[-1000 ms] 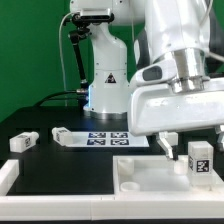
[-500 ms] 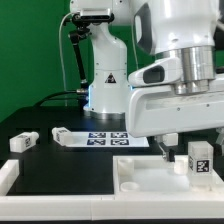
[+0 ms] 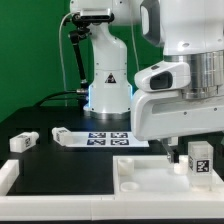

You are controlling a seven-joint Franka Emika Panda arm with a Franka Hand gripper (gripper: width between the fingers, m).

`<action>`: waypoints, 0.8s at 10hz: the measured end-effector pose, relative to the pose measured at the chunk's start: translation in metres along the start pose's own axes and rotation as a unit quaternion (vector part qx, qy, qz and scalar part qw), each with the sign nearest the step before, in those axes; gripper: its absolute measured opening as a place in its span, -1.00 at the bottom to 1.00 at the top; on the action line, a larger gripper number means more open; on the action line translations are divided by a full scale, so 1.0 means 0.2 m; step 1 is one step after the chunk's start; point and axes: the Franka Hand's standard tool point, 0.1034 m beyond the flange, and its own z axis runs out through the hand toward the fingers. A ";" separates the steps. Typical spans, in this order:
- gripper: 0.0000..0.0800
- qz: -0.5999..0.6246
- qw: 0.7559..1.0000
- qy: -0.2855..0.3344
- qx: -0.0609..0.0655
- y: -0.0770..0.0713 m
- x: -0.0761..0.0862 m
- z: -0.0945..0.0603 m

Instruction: Assemble square table

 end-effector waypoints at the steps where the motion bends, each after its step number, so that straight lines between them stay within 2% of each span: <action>1: 0.16 0.027 1.000 0.000 0.000 0.00 0.00 0.00; 2: -0.29 0.049 0.999 0.000 0.000 0.00 0.00 0.00; 5: -0.28 0.153 0.988 0.000 0.000 0.00 0.00 0.00; 6: -0.28 0.210 0.978 0.002 -0.001 0.00 0.00 0.00; 7: -0.28 0.282 0.959 -0.001 0.005 0.00 0.00 0.00; 8: -0.28 0.367 0.930 -0.004 0.013 0.01 0.00 0.00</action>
Offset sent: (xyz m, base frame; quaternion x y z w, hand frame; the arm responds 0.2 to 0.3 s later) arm 0.0000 0.0000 0.0000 0.0000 0.0000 0.1938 0.9810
